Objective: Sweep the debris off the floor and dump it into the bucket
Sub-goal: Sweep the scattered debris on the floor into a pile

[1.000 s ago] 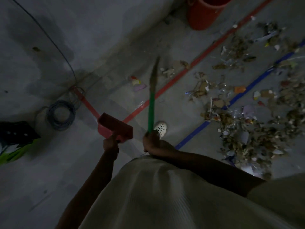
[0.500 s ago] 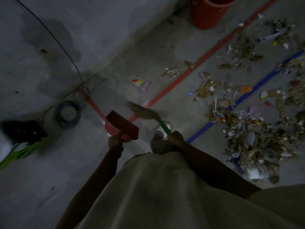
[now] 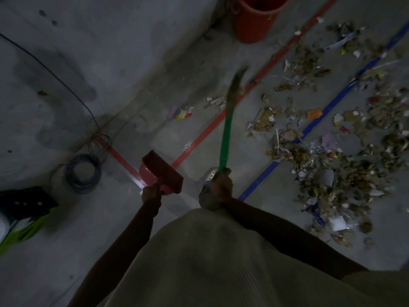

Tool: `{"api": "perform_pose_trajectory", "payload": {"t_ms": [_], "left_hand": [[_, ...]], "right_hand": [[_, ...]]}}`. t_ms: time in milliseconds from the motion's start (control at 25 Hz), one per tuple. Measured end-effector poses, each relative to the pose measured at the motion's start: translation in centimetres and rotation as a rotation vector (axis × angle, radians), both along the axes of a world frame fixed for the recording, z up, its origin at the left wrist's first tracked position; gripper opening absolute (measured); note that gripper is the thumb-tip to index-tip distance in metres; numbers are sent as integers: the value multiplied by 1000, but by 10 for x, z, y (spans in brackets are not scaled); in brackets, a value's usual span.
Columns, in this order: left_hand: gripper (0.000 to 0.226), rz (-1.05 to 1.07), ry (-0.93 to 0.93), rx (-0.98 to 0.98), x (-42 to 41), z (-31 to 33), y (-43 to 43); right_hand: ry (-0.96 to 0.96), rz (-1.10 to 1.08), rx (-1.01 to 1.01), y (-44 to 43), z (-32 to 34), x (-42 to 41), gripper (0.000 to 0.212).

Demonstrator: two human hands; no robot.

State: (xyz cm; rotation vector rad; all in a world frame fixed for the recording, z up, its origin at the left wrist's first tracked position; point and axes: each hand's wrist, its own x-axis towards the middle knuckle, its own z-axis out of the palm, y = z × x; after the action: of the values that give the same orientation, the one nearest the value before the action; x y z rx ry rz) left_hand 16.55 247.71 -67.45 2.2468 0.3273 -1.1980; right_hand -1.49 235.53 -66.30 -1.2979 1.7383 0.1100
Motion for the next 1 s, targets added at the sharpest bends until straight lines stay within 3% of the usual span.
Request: {"api": "perform_pose_trajectory", "payload": {"t_ms": [40, 80, 160, 200, 400, 520, 720, 1000], "left_hand": [[59, -5, -8, -19, 2, -1, -1], [59, 2, -7, -31, 5, 0, -4], [55, -31, -4, -25, 12, 5, -9], [52, -28, -10, -21, 15, 7, -8], [57, 45, -75, 55, 44, 21, 10], [50, 111, -113, 33, 61, 26, 30], [67, 187, -199, 2, 90, 30, 58], [65, 92, -137, 52, 170, 5, 62]], "right_hand": [[21, 17, -105, 2, 5, 8, 95], [25, 79, -159, 6, 3, 17, 80], [-8, 244, -76, 9, 6, 41, 44], [-56, 293, 40, 7, 7, 50, 40], [-55, 604, 211, 9, 4, 105, 43], [-96, 651, 351, 6, 0, 137, 43], [-110, 501, 425, -3, -7, 176, 42], [-174, -290, 328, -47, -19, 221, 11]]}}
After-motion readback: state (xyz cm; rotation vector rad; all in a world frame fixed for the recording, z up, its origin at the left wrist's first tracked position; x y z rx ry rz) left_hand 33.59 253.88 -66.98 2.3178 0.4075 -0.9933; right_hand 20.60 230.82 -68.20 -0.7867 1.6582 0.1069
